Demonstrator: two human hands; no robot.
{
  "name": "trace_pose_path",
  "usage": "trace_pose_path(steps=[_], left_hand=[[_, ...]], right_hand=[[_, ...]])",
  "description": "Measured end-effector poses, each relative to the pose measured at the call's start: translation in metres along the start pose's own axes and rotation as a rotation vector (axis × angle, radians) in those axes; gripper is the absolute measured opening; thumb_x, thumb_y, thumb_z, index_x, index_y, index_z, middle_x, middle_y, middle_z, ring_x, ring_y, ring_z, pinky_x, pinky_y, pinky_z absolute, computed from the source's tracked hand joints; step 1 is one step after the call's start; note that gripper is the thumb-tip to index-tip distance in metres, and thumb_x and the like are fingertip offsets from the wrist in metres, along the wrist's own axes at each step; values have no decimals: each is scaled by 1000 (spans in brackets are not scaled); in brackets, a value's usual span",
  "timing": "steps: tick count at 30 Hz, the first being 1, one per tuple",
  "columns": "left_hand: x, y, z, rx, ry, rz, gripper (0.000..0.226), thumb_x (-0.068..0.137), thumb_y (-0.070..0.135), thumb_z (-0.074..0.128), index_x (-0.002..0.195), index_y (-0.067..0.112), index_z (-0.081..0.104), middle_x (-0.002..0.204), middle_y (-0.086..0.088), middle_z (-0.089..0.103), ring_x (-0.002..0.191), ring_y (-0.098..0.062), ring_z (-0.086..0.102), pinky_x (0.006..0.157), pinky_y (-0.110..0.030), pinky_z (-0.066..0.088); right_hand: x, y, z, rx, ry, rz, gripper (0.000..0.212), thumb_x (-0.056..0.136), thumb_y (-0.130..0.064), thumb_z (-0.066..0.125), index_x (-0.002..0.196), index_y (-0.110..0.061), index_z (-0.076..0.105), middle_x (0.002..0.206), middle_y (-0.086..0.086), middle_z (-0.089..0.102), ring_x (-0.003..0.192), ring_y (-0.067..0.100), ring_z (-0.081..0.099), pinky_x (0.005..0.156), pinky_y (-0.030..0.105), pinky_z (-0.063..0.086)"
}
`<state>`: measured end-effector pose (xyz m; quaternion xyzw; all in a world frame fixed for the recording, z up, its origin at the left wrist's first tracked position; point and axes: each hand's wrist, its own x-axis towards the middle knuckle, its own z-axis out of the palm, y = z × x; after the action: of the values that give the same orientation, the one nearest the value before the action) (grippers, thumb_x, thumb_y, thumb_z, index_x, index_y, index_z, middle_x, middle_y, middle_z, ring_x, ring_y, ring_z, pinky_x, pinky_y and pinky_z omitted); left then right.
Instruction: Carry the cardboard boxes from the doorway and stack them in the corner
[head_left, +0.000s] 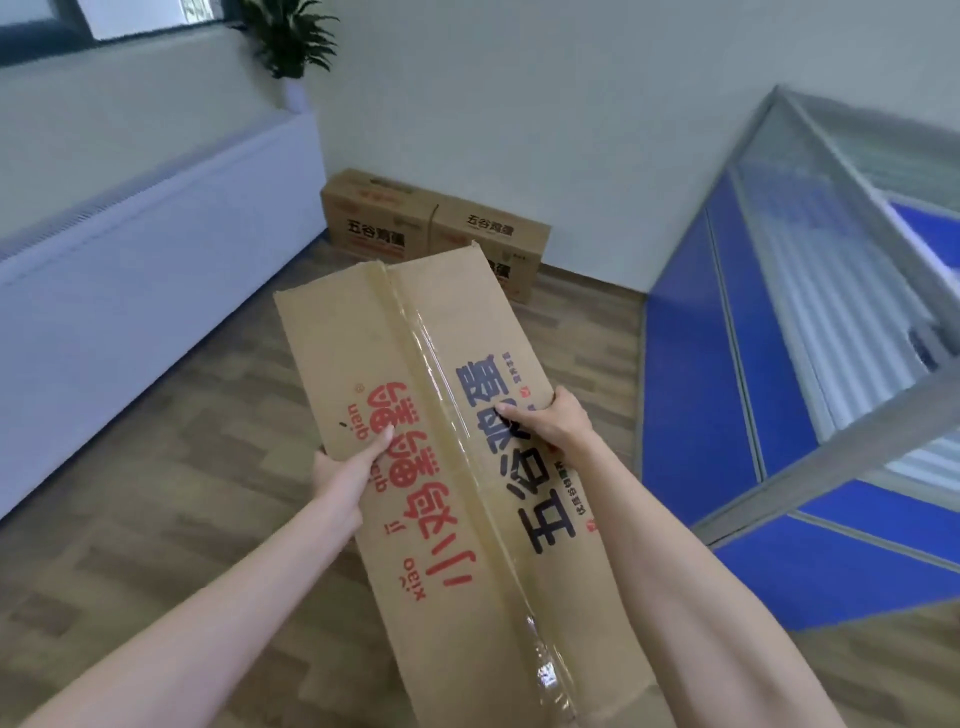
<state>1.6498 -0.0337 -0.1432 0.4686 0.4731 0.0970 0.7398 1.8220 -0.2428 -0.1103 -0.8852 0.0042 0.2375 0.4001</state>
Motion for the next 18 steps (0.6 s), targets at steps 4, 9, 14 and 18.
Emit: trace_pose_path(steps=[4,9,14,18], left_hand=[[65,43,116,30,-25,44,92,61,35,95,136,12,46,124,-11,68,109,-31,67,93,-54,55],[130,96,234,35,-5,53,93,59,34,95,136,13,46,120,-10,68,105,-30,68,90,-53,56],[204,145,335,22,8,57,85,67,30,92,136,13,45,111,-9,67,91,-25,66,72,-42,52],[283,175,405,17,23,33,93,58,37,95,134,16,47,112,-9,70,95,-28,69,75,-46,56]], right_hand=[[114,-6,-61,84,30,20,112,34,-81,81,123,-18,53,125,5,68,110,26,67,97,50,56],[245,-37,-128,119,-8,10,114,29,-83,80,120,-21,52,124,4,68,109,26,67,97,51,56],[363,-76,-181,93,-24,3,110,35,-83,80,121,-20,51,124,3,67,110,26,67,97,51,56],[471,-106,-205,84,-63,21,107,39,-80,82,122,-20,50,122,3,68,106,24,68,96,50,57]])
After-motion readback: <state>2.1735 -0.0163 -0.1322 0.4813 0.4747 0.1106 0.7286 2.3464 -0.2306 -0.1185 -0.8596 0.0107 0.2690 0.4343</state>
